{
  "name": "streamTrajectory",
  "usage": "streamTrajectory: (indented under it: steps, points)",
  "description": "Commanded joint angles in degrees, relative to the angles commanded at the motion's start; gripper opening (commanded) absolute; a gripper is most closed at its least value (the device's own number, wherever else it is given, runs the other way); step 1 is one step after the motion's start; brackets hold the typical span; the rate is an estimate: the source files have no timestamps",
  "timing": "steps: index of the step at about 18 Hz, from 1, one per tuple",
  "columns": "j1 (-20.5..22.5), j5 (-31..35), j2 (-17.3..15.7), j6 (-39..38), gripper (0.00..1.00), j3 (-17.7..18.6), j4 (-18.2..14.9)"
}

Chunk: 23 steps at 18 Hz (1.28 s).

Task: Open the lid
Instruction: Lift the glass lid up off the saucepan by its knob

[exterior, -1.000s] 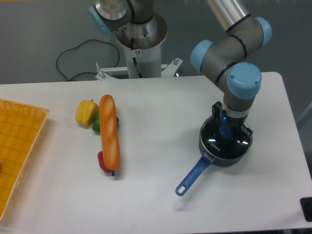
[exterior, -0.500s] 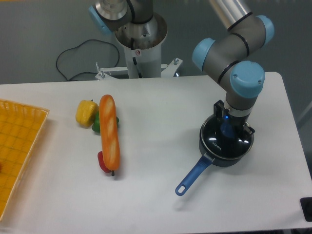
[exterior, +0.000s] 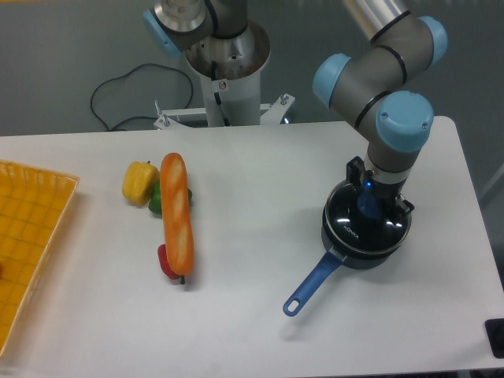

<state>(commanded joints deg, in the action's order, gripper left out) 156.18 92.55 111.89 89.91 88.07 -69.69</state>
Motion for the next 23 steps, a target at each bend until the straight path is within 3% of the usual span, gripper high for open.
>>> streamTrajectory:
  steps: [17, 23]
  points:
    - [-1.4, -2.0, -3.1, -2.3, 0.61, -1.7, -6.2]
    - [-2.7, -2.0, -3.2, -2.8, 0.61, -1.7, -6.4]
